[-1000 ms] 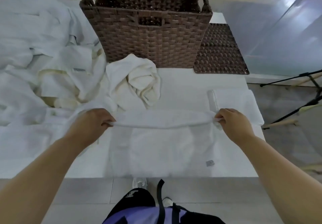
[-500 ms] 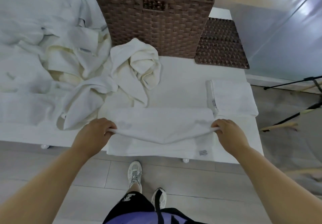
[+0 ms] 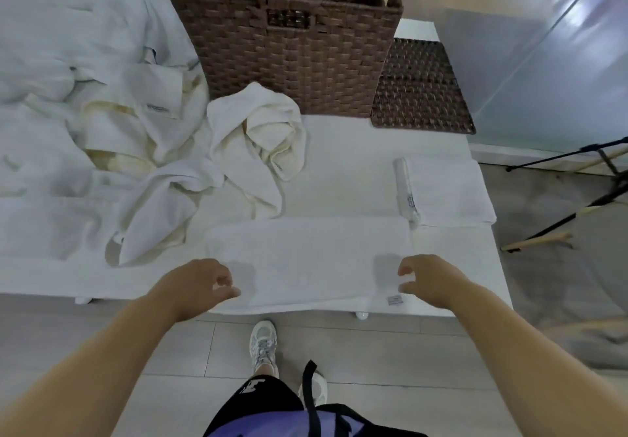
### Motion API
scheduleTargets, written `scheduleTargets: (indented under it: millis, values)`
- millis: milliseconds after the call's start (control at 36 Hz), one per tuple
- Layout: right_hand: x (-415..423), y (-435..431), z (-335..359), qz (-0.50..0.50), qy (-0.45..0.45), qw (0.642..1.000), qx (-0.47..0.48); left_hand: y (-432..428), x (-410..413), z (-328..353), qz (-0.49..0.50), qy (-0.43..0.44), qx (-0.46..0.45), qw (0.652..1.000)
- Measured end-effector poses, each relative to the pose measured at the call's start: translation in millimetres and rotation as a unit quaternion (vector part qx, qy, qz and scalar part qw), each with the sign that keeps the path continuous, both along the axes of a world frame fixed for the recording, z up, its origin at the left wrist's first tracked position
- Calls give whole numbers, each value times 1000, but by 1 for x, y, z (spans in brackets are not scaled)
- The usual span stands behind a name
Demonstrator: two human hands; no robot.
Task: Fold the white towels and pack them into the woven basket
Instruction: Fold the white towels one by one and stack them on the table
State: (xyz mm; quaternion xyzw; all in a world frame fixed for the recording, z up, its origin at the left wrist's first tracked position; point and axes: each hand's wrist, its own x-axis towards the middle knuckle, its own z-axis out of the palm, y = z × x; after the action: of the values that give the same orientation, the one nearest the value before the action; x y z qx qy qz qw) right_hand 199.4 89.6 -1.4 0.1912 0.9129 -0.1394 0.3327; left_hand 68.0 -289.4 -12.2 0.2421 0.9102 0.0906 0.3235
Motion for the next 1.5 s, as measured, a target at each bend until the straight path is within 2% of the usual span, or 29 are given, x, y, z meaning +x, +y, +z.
scheduleTargets:
  millis: [139,250,361,472,556,639,806,889,972,1028,1083,1167,1250,1333,1417,1500]
  values:
    - [3,-23,-21,8,117,993,22,22,2,-14,19,107,73,991]
    - [-16,-31,-34,42,127,991,22,41,-13,-21,0,168,87,982]
    - [-52,-26,-38,50,136,989,38,58,-39,-29,-26,189,49,980]
    - [-88,-18,-39,53,130,988,60,73,-63,-39,-50,164,-7,985]
    - [-106,-12,-40,71,56,991,97,79,-75,-42,-78,140,-54,986]
    - [-116,-11,-36,114,0,985,127,76,-83,-41,-45,66,-54,995]
    - [-128,-17,-21,82,-19,996,34,45,-86,-38,-12,-48,-33,998]
    - [-149,-21,-15,92,47,991,87,31,-86,-36,0,-65,-9,998]
    - [-169,-26,-16,116,151,967,169,32,-85,-32,1,-49,-21,999]
    - [-175,-29,-15,89,199,958,184,38,-87,-28,-7,4,-52,999]
    - [-175,-36,-14,47,213,963,158,44,-90,-22,-3,84,-50,995]
    - [-156,-61,-19,8,183,977,107,53,-96,-18,-20,165,42,985]
    - [-121,-91,-34,-19,86,994,58,66,-103,-21,-105,164,96,976]
    - [-96,-107,-51,-18,-1,1000,19,81,-104,-30,-214,161,90,959]
    - [-95,-101,-58,14,-8,1000,10,93,-103,-42,-278,121,54,951]
    - [-110,-79,-58,84,-10,996,18,99,-104,-49,-279,123,36,952]
